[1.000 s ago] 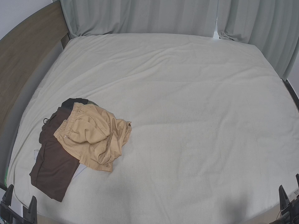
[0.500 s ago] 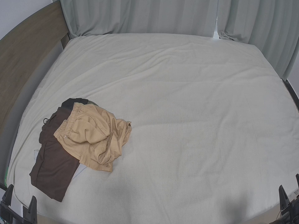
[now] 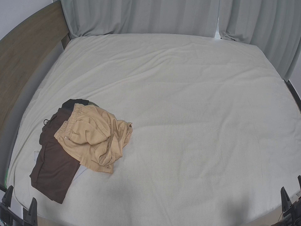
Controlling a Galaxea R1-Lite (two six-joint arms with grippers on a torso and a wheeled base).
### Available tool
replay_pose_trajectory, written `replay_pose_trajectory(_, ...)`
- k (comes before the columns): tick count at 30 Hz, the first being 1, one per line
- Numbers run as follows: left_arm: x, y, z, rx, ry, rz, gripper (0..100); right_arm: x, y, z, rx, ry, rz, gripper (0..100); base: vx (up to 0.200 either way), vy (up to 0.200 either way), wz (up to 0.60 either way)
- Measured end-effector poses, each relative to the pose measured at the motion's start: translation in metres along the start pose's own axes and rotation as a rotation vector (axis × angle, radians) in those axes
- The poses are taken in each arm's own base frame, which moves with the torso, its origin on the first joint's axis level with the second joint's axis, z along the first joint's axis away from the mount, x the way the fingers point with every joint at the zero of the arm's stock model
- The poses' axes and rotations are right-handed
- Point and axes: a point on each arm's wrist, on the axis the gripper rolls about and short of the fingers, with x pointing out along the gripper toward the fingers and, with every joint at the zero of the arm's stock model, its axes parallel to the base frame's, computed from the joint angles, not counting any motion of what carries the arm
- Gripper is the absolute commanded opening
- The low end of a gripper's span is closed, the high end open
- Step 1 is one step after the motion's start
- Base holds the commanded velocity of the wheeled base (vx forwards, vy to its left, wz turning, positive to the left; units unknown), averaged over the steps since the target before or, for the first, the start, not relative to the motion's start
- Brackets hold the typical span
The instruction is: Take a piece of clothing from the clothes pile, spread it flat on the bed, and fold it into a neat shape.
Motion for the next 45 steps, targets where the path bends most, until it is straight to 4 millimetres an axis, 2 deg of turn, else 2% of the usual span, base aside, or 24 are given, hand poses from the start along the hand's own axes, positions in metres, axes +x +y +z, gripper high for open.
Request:
replay_pose_trajectory(16,0.000,0.000,0.002,0.003,-0.015,0.000,100,0.000,0.000,0.000,0.002,0.000,0.002,100,0.000,0.000,0.00)
replay_pose_trajectory(25,-0.009,0.001,0.046,-0.042,-0.150,-0.022,100,0.000,0.000,0.000,0.002,0.000,0.003,100,0.000,0.000,0.00)
replay_pose_trajectory(30,-0.002,0.001,0.050,-0.097,-0.099,-0.093,100,0.000,0.000,0.000,0.002,0.000,0.003,100,0.000,0.000,0.00)
replay_pose_trajectory(45,0.025,-0.002,0.082,-0.103,0.031,-0.297,100,0.000,0.000,0.000,0.002,0.000,0.003,100,0.000,0.000,0.00)
